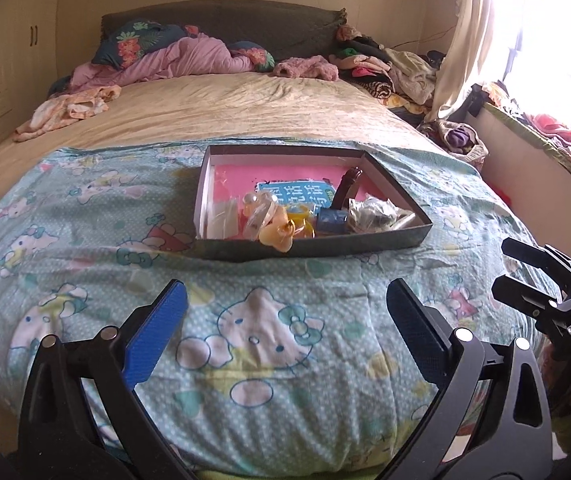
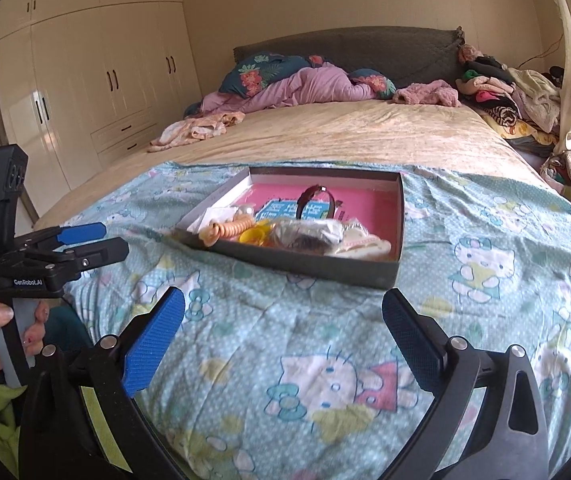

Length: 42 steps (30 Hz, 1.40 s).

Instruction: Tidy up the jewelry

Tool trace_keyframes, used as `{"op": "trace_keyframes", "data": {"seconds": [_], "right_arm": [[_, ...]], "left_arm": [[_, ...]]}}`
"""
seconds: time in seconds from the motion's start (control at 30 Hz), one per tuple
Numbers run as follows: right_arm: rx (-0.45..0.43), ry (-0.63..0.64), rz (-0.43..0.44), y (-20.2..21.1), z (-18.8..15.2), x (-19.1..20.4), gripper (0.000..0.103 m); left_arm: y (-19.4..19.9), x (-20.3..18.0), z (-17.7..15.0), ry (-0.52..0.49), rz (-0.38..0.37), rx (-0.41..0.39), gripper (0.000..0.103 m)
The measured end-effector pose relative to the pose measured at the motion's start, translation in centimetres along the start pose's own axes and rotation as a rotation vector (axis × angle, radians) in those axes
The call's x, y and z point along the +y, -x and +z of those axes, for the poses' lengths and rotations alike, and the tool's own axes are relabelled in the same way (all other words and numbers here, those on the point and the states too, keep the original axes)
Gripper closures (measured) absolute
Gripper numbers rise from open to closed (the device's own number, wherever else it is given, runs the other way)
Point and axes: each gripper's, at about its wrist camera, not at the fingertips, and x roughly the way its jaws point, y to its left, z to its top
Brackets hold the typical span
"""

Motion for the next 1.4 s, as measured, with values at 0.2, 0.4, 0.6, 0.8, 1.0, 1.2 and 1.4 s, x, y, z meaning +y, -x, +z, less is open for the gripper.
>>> {"op": "trace_keyframes", "data": {"seconds": [0.2, 0.4, 0.6, 0.8, 1.0, 1.2, 1.4], "right_arm": [[0.029, -0.04, 0.009, -0.3, -1.6, 0.6, 0.005], [0.025, -0.059, 0.007, -0.3, -2.1, 0.9, 0.005], [0.021, -0.053, 0.001, -0.2, -2.1, 1.1, 0.005], [0.021, -0.049, 0.007, -0.1, -2.1, 1.1, 0.005], [0.026, -0.04, 0.011, -0.1, -2.0, 1.4, 0.005], [0.026, -0.036, 0.013, -0.1, -2.0, 1.5, 0.005], [0.026, -0.037, 0.014, -0.1, -2.0, 1.5, 0.005]], "left_arm": [[0.6, -0.4, -1.4, 0.004, -0.012, 0.003, 0.009], [0.8, -0.7, -1.9, 0.021, -0.017, 0.001, 0.009], [1.3, -0.5, -2.1, 0.034, -0.006, -0.015, 0.009], [1.5, -0.4, -2.2, 0.039, -0.003, -0.014, 0.009], [1.6, -0.3, -2.3, 0.04, 0.003, -0.013, 0.009], [1.7, -0.2, -2.4, 0.042, 0.006, -0.011, 0.009], [1.7, -0.2, -2.3, 0.046, 0.009, -0.006, 0.009]]}}
